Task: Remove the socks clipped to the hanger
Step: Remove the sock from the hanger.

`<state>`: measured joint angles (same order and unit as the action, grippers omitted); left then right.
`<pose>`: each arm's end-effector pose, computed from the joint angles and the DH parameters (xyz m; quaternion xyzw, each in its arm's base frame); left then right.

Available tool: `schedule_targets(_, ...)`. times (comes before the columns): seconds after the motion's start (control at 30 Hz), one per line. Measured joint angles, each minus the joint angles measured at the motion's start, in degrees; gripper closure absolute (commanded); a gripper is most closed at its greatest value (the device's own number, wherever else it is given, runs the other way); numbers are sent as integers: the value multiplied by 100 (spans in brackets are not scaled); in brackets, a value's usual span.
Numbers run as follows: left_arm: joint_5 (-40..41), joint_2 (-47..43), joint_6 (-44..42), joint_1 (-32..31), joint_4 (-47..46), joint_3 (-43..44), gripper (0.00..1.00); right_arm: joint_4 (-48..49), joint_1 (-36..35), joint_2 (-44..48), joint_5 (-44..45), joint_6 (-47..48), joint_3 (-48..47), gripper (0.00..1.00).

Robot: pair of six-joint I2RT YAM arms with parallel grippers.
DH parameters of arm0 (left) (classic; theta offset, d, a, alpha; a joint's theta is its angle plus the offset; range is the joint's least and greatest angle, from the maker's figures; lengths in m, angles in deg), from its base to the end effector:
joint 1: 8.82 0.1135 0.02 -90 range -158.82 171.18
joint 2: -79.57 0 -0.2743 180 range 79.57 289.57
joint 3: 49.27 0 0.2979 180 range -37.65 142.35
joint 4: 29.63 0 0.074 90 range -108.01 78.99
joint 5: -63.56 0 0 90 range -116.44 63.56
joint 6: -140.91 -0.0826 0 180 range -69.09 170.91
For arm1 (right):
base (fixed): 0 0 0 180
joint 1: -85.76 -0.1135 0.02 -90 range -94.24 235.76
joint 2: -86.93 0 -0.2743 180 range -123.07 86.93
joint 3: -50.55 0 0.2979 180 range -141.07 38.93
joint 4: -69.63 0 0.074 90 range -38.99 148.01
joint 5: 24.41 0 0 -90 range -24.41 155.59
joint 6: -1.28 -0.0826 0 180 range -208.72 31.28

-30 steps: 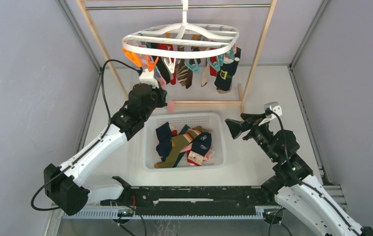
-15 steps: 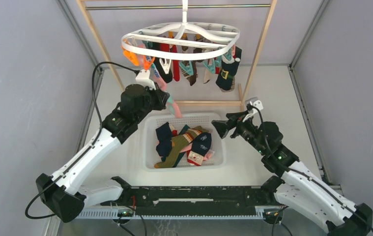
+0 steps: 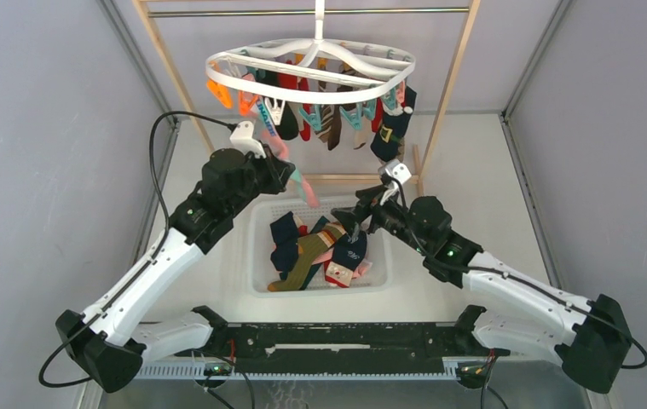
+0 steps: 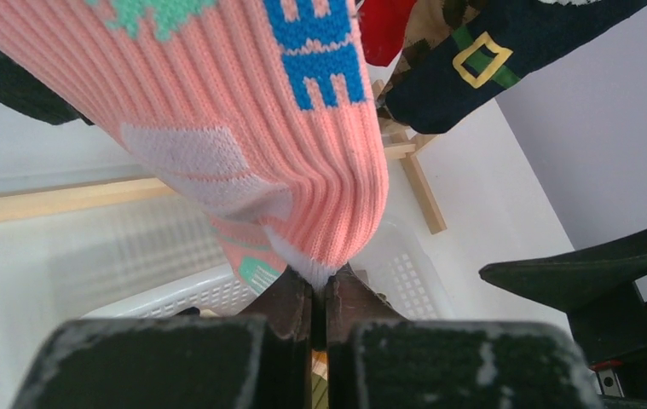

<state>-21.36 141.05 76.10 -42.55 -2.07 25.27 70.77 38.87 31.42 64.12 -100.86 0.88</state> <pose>0.2789 -0.1775 0.3827 0.0318 0.7897 -0.2703 0.5498 0.2151 0.2329 0.2964 -0.2279 0.6993 0.3420 0.5849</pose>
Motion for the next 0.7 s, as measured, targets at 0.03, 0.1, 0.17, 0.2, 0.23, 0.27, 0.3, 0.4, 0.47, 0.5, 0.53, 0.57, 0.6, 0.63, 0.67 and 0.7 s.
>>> schedule_targets(0.03, -13, -17, 22, 0, 13, 0, 99, 46, -55, -133, 37, 57, -127, 12)
schedule_targets(0.1, -42, -59, 35, -2, 35, 0, 99, 151, -149, -365, 103, 160, -339, 12)
schedule_targets(0.17, -74, -107, 39, -7, 66, 0, 99, 254, -232, -610, 140, 245, -529, 11)
schedule_targets(0.2, -81, -129, 42, -7, 81, 0, 99, 302, -256, -734, 146, 284, -605, 12)
schedule_targets(0.23, -85, -155, 44, -13, 98, 0, 99, 339, -273, -839, 151, 302, -669, 11)
schedule_targets(0.27, -87, -179, 46, -11, 109, 0, 99, 380, -282, -960, 155, 317, -730, 11)
schedule_targets(0.3, -87, -203, 50, -11, 116, 0, 99, 413, -291, -1093, 164, 334, -798, 12)
schedule_targets(0.4, -103, -267, 76, -13, 125, 0, 99, 417, -304, -1449, 251, 354, -994, 11)
schedule_targets(0.47, -116, -310, 85, -15, 138, 0, 99, 420, -306, -1703, 317, 354, -1163, 11)
schedule_targets(0.5, -127, -337, 87, -15, 138, 0, 99, 417, -306, -1803, 319, 354, -1226, 11)
schedule_targets(0.53, -129, -358, 90, -15, 138, 0, 99, 417, -306, -1886, 317, 354, -1272, 11)
schedule_targets(0.57, -131, -382, 92, -15, 138, 0, 99, 417, -306, -1941, 313, 352, -1305, 11)
schedule_targets(0.6, -133, -404, 92, -15, 138, 0, 99, 422, -308, -2000, 306, 352, -1342, 11)
schedule_targets(0.63, -136, -417, 92, -15, 138, 0, 99, 420, -310, -2055, 295, 352, -1386, 11)
schedule_targets(0.67, -142, -437, 94, -15, 140, 0, 99, 422, -313, -2120, 293, 350, -1436, 11)
schedule_targets(0.7, -146, -450, 92, -15, 140, 0, 99, 422, -313, -2166, 291, 350, -1475, 11)
